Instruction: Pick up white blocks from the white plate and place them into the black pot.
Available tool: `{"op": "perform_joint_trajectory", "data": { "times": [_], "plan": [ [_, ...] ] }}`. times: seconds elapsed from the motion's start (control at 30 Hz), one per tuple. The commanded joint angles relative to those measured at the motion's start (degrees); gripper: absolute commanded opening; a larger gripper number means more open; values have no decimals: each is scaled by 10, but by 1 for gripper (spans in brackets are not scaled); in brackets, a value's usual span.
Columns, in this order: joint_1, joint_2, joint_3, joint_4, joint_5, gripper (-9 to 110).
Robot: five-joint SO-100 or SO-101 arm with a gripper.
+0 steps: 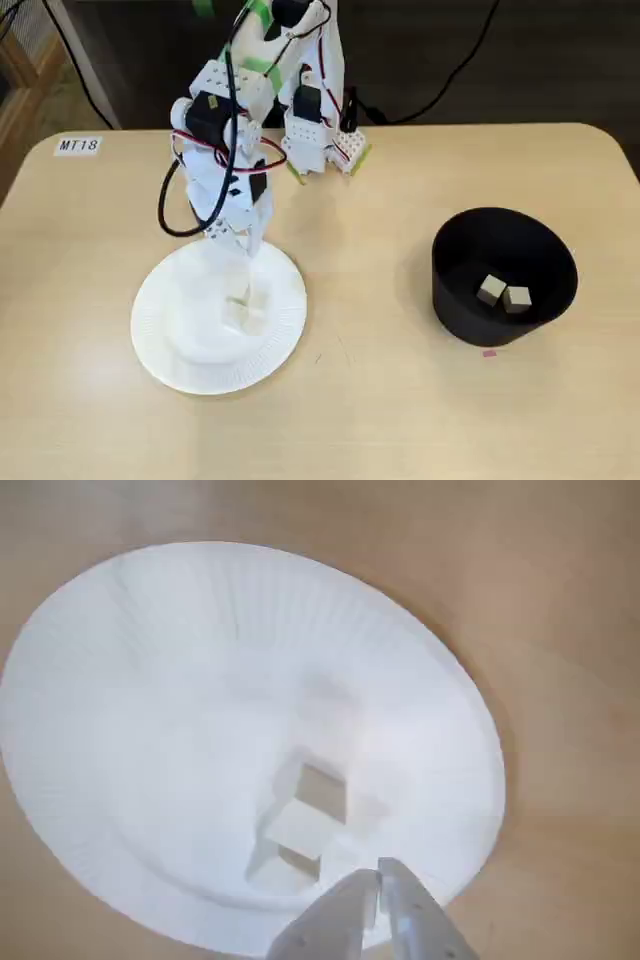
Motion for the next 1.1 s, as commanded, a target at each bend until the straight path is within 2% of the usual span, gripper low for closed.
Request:
{"op": "perform_joint_trajectory", "data": {
  "times": [0.0,0.1,0.23,0.8,1.07],
  "plan": [
    [4,5,-27,5,45,7],
    [1,-12,-30,-9,59,14],
    [4,-46,-36,-13,78,18],
    [-3,-141,-90,-35,149,13],
    [-2,-142,-156,51,134,17]
  ]
}}
